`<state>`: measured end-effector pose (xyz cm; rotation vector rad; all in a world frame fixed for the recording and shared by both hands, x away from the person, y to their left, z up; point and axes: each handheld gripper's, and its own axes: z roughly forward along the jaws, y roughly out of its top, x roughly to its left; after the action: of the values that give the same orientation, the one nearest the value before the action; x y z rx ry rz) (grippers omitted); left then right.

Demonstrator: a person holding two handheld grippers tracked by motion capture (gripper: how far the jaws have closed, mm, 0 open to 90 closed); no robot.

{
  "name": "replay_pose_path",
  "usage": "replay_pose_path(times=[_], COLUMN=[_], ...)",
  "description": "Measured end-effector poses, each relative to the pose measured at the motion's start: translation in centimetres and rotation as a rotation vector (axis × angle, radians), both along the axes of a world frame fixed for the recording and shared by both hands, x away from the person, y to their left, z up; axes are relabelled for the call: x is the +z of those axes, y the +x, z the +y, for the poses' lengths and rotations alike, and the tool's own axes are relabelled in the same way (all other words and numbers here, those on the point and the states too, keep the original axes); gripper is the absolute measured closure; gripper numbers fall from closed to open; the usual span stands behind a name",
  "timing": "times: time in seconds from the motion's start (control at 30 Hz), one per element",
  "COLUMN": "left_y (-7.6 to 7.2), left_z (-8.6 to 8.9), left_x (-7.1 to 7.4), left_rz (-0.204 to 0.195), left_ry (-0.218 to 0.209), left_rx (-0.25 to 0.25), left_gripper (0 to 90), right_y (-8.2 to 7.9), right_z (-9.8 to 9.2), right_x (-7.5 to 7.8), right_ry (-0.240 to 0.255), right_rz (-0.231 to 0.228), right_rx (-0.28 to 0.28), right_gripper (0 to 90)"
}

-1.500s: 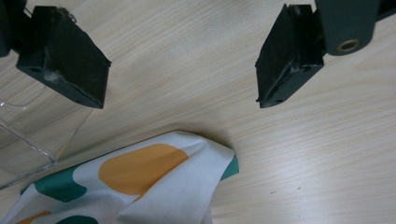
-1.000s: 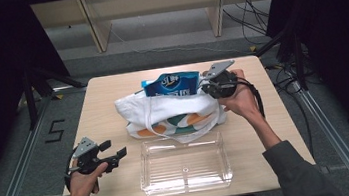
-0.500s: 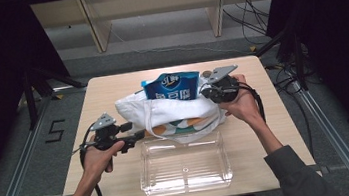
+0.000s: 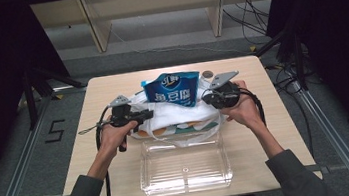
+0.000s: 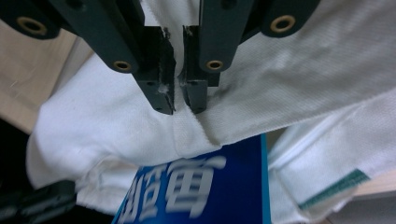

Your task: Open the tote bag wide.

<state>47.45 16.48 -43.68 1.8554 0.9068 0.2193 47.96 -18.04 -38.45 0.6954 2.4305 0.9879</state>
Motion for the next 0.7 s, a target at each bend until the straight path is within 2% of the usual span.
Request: replay_pose_path(times=[0.03, 0.1, 0.17, 0.23, 0.27, 0.3, 0.33, 0.37, 0.4, 0.43, 0.47, 0.5, 0.53, 0.57, 0.6, 0.67, 0.7], left_y=[0.2, 0.5, 0.8, 0.7, 0.8, 0.6, 0.6, 0.8, 0.9, 1.1, 1.2, 1.2, 1.4, 1.5, 1.5, 1.6, 1.6], left_z=[0.1, 0.1, 0.0, -0.1, -0.4, -0.7, -0.7, -0.9, -0.9, -0.8, -0.9, -0.9, -0.6, -0.6, -0.6, -0.6, -0.7], left_x=[-0.8, -1.5, -2.3, -2.7, -3.4, -3.9, -3.9, -4.7, -5.1, -5.4, -5.6, -5.6, -5.8, -6.0, -6.0, -6.2, -6.2], left_rz=[0.019, 0.028, 0.028, 0.042, 0.043, 0.081, 0.081, 0.106, 0.108, 0.116, 0.125, 0.125, 0.144, 0.150, 0.147, 0.147, 0.148], left_ry=[0.008, 0.043, 0.090, 0.105, 0.131, 0.159, 0.159, 0.185, 0.203, 0.231, 0.212, 0.212, 0.203, 0.180, 0.181, 0.186, 0.186], left_rx=[-0.017, -0.022, -0.048, -0.054, -0.082, -0.057, -0.057, -0.061, -0.058, -0.075, -0.064, -0.064, -0.068, -0.067, -0.065, -0.067, -0.067], left_gripper=[83.4, 85.0, 85.4, 85.7, 85.7, 85.9, 85.9, 86.0, 86.0, 86.1, 86.1, 86.1, 86.2, 86.2, 86.1, 86.0, 85.7], right_y=[0.4, 0.6, 0.7, 0.8, 0.8, 0.9, 1.1, 1.3, 1.3, 1.5, 1.6, 1.6, 2.0, 2.2, 2.4, 2.5, 2.6], right_z=[0.0, 0.0, 0.2, 0.2, 0.3, 0.4, 0.4, 0.4, 0.5, 0.4, 0.5, 0.5, 0.5, 0.5, 0.4, 0.4, 0.4], right_x=[-1.4, -2.4, -3.3, -3.9, -4.3, -5.1, -5.6, -6.2, -6.7, -7.4, -8.0, -8.0, -9.0, -9.3, -9.5, -9.7, -9.5], right_ry=[0.004, -0.005, -0.012, -0.020, -0.023, -0.032, -0.047, -0.049, -0.062, -0.087, -0.081, -0.081, -0.100, -0.095, -0.095, -0.080, -0.095], right_rz=[0.031, 0.053, 0.095, 0.091, 0.119, 0.158, 0.165, 0.172, 0.201, 0.197, 0.214, 0.214, 0.246, 0.249, 0.246, 0.267, 0.276], right_rx=[-0.007, -0.001, 0.004, 0.009, 0.011, 0.005, 0.013, 0.018, 0.006, -0.016, 0.010, 0.010, -0.003, 0.007, 0.006, 0.000, 0.004], right_gripper=[85.9, 85.9, 85.9, 85.9, 85.9, 85.9, 86.0, 86.0, 86.0, 86.1, 86.1, 86.1, 86.1, 86.1, 86.1, 86.1, 86.1])
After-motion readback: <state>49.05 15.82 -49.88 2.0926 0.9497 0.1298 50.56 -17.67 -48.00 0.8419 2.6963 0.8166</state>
